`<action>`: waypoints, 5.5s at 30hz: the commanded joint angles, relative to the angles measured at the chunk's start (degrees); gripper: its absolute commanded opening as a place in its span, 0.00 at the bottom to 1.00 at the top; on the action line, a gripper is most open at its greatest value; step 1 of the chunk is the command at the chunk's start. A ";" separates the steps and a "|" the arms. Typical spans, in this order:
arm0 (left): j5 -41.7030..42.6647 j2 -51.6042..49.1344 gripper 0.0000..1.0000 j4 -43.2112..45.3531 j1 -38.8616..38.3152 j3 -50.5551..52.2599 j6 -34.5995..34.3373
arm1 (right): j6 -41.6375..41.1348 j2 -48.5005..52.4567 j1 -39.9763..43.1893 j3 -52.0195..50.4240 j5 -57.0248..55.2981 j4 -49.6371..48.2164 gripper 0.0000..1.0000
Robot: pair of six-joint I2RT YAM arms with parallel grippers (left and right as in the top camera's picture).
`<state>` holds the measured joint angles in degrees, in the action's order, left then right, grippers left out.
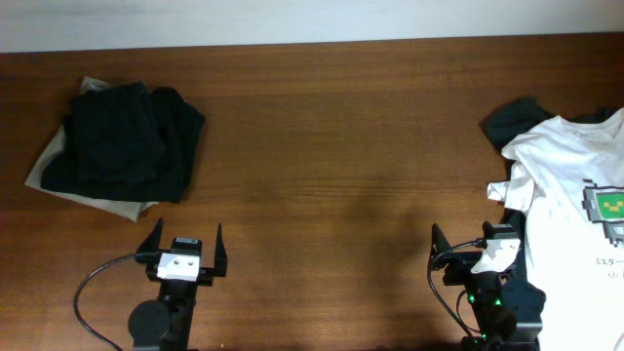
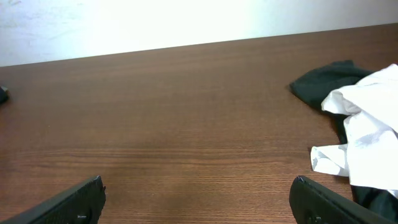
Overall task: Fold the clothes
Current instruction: 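Move both grippers toward the white T-shirt on the right, then grasp the white T-shirt with the right gripper and lift it, then spread the white T-shirt flat at table center with both grippers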
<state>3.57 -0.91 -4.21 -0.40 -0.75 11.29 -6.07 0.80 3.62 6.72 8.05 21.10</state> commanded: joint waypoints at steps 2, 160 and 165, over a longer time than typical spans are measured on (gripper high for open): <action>-0.42 0.11 0.99 -0.37 -0.17 0.17 -0.11 | -0.35 -0.48 0.26 -0.33 0.31 0.11 0.99; -4.90 -136.32 0.00 -20.96 -2.73 -112.19 -9.33 | -11.28 98.79 -18.05 123.69 -9.25 74.05 0.80; -2.60 -136.21 0.38 -33.11 -1.05 -131.95 -6.47 | -10.64 115.36 -5.29 123.69 -7.45 72.98 0.80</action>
<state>-0.78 -137.56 -33.12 -1.50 -124.42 2.35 -17.91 108.55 -6.11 130.17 0.25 94.50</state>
